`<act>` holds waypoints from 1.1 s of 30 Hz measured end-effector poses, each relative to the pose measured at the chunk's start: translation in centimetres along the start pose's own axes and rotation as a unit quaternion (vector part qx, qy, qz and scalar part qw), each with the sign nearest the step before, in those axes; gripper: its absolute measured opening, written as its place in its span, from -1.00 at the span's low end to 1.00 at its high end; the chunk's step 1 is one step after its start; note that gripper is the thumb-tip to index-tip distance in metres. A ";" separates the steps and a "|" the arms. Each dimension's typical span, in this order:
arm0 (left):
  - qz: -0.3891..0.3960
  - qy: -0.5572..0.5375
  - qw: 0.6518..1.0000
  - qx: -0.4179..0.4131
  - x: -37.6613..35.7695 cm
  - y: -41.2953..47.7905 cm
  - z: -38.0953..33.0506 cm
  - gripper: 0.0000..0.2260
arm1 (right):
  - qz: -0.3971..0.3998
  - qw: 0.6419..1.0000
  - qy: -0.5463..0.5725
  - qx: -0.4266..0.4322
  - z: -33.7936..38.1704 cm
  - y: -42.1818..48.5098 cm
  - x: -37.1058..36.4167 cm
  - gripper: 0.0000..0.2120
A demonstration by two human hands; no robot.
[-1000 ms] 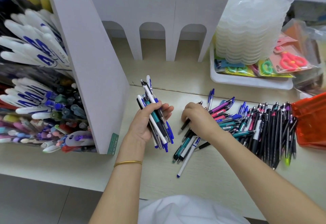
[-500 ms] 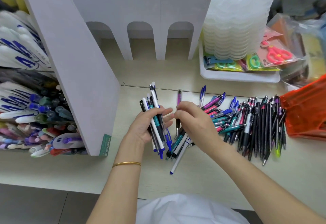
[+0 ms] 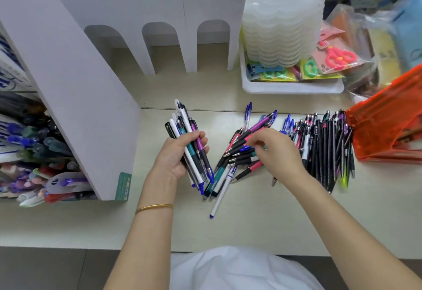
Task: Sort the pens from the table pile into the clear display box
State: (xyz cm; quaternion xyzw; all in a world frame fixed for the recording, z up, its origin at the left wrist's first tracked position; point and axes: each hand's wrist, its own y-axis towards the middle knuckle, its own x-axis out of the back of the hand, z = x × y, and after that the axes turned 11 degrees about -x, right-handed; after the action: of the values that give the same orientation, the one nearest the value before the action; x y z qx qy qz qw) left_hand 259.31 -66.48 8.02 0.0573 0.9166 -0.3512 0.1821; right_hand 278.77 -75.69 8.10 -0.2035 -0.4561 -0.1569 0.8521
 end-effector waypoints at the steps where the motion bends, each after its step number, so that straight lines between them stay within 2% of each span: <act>1: 0.002 0.006 1.000 -0.003 0.1 0.0 0.0 -0.92 | 0.013 0.999 -0.046 -0.008 -0.6 -0.1 0.2 -0.71; 4: 0.007 0.004 1.000 -0.007 0.0 -0.1 0.2 -0.93 | -0.006 0.995 -0.090 -0.030 -1.6 -0.7 0.6 -0.64; 8: 0.009 -0.003 1.000 -0.005 -0.3 -0.3 0.7 -0.93 | -0.048 0.982 -0.178 -0.035 -3.0 -1.3 0.9 -0.69; 12: 0.014 0.000 1.000 -0.004 -1.0 -0.6 1.2 -0.93 | -0.061 0.963 -0.249 -0.084 -3.7 -1.8 0.9 -0.67; 20: 0.033 0.003 0.999 0.006 -3.8 -1.6 2.6 -0.93 | -0.062 0.951 -0.303 -0.025 -4.8 -1.8 2.6 -0.80; 22: 0.033 0.006 0.999 0.003 -4.6 -1.8 3.1 -0.92 | -0.063 0.944 -0.320 -0.044 -4.7 -2.1 4.1 -0.82; 25: 0.043 -0.002 0.999 0.000 -5.6 -2.2 3.7 -0.93 | -0.064 0.933 -0.335 -0.117 -4.4 -2.8 6.5 -0.85; 28: 0.047 -0.002 0.999 -0.009 -6.5 -2.7 4.0 -0.95 | -0.053 0.932 -0.315 -0.172 -4.4 -4.1 9.0 -0.88; 30: 0.044 -0.005 0.999 -0.016 -6.9 -3.0 4.1 -0.95 | -0.081 0.945 -0.257 -0.183 -4.2 -4.9 10.3 -0.92; 33: 0.041 -0.019 0.999 -0.026 -7.3 -3.3 4.3 -0.92 | -0.134 0.978 -0.031 -0.158 -3.0 -5.0 10.3 -0.98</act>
State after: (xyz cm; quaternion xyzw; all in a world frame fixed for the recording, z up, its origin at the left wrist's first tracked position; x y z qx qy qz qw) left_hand 266.60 -71.63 9.84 0.0830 0.9188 -0.3202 0.2155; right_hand 284.20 -82.33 16.28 -0.2770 -0.4745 -0.3331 0.7662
